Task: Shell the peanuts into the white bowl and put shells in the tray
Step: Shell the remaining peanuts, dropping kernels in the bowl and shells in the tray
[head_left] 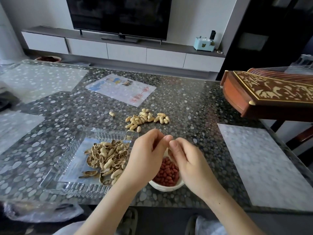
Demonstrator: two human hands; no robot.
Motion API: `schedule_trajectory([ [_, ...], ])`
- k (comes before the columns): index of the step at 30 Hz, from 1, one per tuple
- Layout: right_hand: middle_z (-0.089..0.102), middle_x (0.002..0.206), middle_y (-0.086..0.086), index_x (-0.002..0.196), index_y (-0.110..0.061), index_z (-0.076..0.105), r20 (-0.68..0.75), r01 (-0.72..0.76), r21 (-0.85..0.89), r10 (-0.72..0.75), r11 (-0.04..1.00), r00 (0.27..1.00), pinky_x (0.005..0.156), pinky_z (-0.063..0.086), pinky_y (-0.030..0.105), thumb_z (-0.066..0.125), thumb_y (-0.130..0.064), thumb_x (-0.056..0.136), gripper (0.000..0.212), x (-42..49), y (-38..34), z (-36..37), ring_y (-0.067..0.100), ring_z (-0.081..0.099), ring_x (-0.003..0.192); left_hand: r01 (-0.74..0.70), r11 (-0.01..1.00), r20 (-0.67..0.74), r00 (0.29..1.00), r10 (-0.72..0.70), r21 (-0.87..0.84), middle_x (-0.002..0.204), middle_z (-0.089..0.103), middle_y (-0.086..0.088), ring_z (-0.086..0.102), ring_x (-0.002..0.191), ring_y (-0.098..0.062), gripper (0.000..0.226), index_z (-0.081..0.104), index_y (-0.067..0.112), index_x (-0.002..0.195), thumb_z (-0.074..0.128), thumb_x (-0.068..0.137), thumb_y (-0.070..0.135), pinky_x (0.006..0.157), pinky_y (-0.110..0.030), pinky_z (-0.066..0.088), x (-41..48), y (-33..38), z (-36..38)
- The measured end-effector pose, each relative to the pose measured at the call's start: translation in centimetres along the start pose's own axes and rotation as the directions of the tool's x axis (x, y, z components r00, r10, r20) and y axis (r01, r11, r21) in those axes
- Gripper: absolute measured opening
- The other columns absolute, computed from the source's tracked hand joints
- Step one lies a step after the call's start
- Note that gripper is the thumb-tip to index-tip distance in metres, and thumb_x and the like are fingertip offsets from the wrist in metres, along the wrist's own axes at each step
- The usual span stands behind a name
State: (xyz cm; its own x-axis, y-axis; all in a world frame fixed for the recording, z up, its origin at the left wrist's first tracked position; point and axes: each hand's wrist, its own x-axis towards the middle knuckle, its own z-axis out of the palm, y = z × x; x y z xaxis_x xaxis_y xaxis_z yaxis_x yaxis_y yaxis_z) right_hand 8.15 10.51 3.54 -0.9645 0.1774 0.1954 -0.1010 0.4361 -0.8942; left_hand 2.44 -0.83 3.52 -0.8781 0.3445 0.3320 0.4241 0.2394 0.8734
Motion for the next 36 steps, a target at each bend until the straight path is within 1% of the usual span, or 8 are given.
schedule_trajectory([
  [9,0.056,0.061,-0.020,0.072,-0.023,0.053,-0.005,0.032,0.008,-0.032,0.999,0.999,0.058,0.040,0.012,0.040,-0.038,0.094,0.029,-0.2,-0.3,-0.3,-0.003,0.052,0.060,0.137,0.969,0.114,0.987,-0.115,-0.207,0.054,0.052,0.010,0.046,0.053,-0.005,0.036,0.059,0.022,0.068,0.052,0.076,0.056,0.057,-0.026,0.041,0.4,-0.8,0.0],
  [13,0.050,0.057,-0.015,0.071,-0.013,0.053,-0.040,0.034,0.019,-0.033,0.999,0.999,0.054,0.037,0.014,0.044,-0.027,0.098,0.032,-0.2,-0.2,-0.2,-0.001,0.046,0.055,0.027,0.990,0.185,0.983,-0.001,-0.136,0.058,0.045,0.007,0.039,0.055,-0.003,0.049,0.054,0.010,0.075,0.040,0.083,0.057,0.054,-0.024,0.035,0.2,-0.9,0.2],
  [17,0.052,0.058,-0.016,0.071,-0.014,0.054,0.019,0.067,0.067,-0.068,0.996,0.997,0.055,0.037,0.011,0.043,-0.022,0.099,0.031,-0.4,-0.7,-0.7,-0.002,0.048,0.056,0.116,0.941,0.339,0.941,-0.002,-0.318,0.061,0.046,0.015,0.042,0.061,-0.001,0.037,0.052,0.016,0.075,0.037,0.090,0.045,0.063,-0.018,0.038,-0.2,-0.3,-0.1],
  [21,0.053,0.057,-0.018,0.069,-0.018,0.055,0.001,0.081,0.063,-0.081,0.995,0.997,0.055,0.038,0.010,0.041,-0.017,0.100,0.034,-0.5,-0.7,-0.4,-0.002,0.051,0.057,0.179,0.904,0.347,0.937,-0.037,-0.389,0.070,0.041,0.000,0.038,0.068,-0.015,0.036,0.053,0.017,0.075,0.040,0.091,0.046,0.068,-0.034,0.038,-0.5,-0.5,0.0],
  [25,0.049,0.053,-0.018,0.062,-0.026,0.047,-0.056,0.078,0.020,-0.077,0.997,0.995,0.052,0.035,0.012,0.040,-0.015,0.101,0.040,-0.4,-0.5,-0.1,-0.001,0.045,0.052,0.173,0.929,0.317,0.946,-0.064,-0.327,0.063,0.039,0.011,0.035,0.064,-0.010,0.035,0.047,0.020,0.069,0.038,0.091,0.046,0.065,-0.035,0.035,-0.6,-0.6,0.4],
  [29,0.059,0.063,0.002,0.076,-0.007,0.061,-0.050,-0.028,0.057,0.030,0.998,0.998,0.056,0.043,0.030,0.038,-0.023,0.101,0.038,-0.3,-0.1,0.2,0.010,0.050,0.059,0.061,0.982,0.281,0.960,-0.008,-0.181,0.056,0.048,0.019,0.041,0.055,0.001,0.034,0.047,0.018,0.070,0.033,0.097,0.034,0.059,-0.016,0.037,-0.5,-0.4,0.4],
  [33,0.068,0.068,-0.014,0.074,-0.023,0.067,-0.065,-0.199,0.185,0.214,0.962,0.975,0.063,0.045,0.013,0.039,-0.023,0.102,0.039,-0.5,-0.1,0.7,-0.004,0.062,0.069,-0.034,0.999,0.231,0.972,0.037,-0.017,0.066,0.053,-0.002,0.045,0.060,-0.014,0.038,0.050,0.005,0.076,0.032,0.099,0.030,0.058,-0.024,0.038,-0.6,-0.9,0.6],
  [36,0.072,0.077,-0.017,0.080,-0.029,0.071,-0.071,-0.310,0.229,0.334,0.923,0.940,0.068,0.048,0.016,0.039,-0.025,0.102,0.039,-0.4,0.0,1.2,-0.003,0.066,0.077,-0.068,0.996,0.192,0.980,0.056,0.052,0.070,0.056,-0.006,0.049,0.066,-0.015,0.038,0.050,0.006,0.076,0.032,0.100,0.028,0.058,-0.020,0.038,-0.7,-1.2,0.8],
])
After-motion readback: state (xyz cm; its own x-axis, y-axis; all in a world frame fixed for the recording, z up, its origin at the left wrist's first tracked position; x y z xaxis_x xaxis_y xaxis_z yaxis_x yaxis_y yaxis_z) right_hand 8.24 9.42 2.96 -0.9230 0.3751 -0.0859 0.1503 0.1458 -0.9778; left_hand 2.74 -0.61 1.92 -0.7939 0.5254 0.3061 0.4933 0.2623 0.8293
